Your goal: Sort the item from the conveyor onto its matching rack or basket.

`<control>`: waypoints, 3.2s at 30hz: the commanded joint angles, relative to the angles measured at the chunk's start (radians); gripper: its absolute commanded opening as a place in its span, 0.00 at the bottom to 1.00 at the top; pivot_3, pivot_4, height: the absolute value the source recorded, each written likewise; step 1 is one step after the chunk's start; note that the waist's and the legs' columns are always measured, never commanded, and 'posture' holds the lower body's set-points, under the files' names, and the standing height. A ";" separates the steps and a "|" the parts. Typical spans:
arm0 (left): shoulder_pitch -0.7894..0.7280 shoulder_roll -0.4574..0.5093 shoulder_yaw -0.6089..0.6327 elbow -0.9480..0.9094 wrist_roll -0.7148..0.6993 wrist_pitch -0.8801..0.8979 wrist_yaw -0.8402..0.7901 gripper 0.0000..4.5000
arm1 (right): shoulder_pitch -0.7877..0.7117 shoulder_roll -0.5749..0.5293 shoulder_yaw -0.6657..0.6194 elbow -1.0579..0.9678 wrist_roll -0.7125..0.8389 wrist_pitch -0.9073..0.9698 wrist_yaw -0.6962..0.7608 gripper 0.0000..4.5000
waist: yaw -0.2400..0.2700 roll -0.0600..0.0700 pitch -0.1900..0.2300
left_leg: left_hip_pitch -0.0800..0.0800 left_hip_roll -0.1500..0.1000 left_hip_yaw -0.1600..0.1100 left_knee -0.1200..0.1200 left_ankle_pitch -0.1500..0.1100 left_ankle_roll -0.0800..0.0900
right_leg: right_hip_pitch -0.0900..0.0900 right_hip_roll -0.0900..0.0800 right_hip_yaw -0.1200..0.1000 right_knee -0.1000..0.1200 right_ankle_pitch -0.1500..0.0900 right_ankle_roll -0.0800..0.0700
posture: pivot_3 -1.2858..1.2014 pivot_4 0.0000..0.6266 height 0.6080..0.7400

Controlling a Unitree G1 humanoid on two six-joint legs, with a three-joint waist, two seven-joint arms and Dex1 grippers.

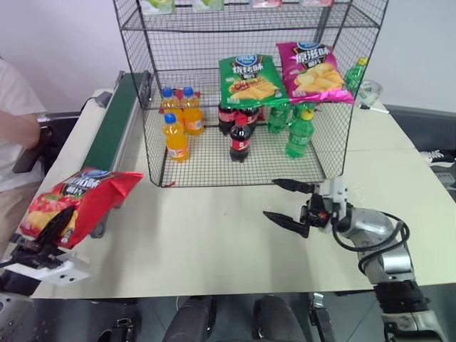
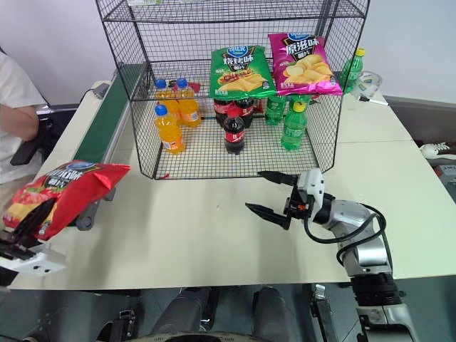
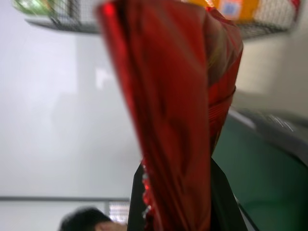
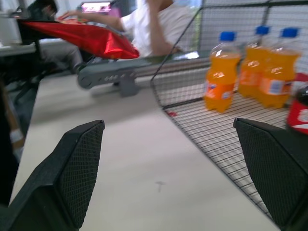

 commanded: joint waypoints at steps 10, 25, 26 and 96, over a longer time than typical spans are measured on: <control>-0.433 -0.011 -0.155 -0.212 -0.013 0.127 -0.239 0.00 | 0.044 0.057 -0.167 -0.096 0.046 -0.054 -0.195 1.00 | 0.016 0.002 -0.001 | 0.000 0.000 0.001 0.001 0.000 0.000 | 0.000 0.001 0.000 0.001 0.001 -0.001 | 0.52 0.24 1.00; -1.083 -0.276 -0.511 0.233 0.170 0.328 -0.096 0.00 | 0.031 0.078 -0.113 -0.106 0.003 -0.083 -0.234 1.00 | 0.014 0.002 -0.001 | 0.001 -0.001 0.002 0.002 0.002 -0.001 | 0.004 0.002 0.000 0.005 0.001 0.000 | 0.52 0.24 1.00; -1.117 -0.297 -0.527 0.283 0.181 0.341 -0.064 0.00 | 0.026 0.079 -0.109 -0.104 0.001 -0.084 -0.236 1.00 | 0.014 0.002 -0.001 | 0.001 -0.001 0.002 0.003 0.002 -0.001 | 0.004 0.002 0.000 0.005 0.001 0.000 | 0.52 0.24 1.00; -1.079 -0.334 -0.513 0.213 -0.628 0.497 -0.513 0.72 | 0.021 0.060 -0.128 -0.121 0.027 -0.079 -0.257 1.00 | -0.013 0.000 -0.001 | -0.009 -0.002 0.002 0.017 0.005 -0.007 | -0.005 0.001 0.003 0.016 0.001 0.002 | 0.52 0.24 1.00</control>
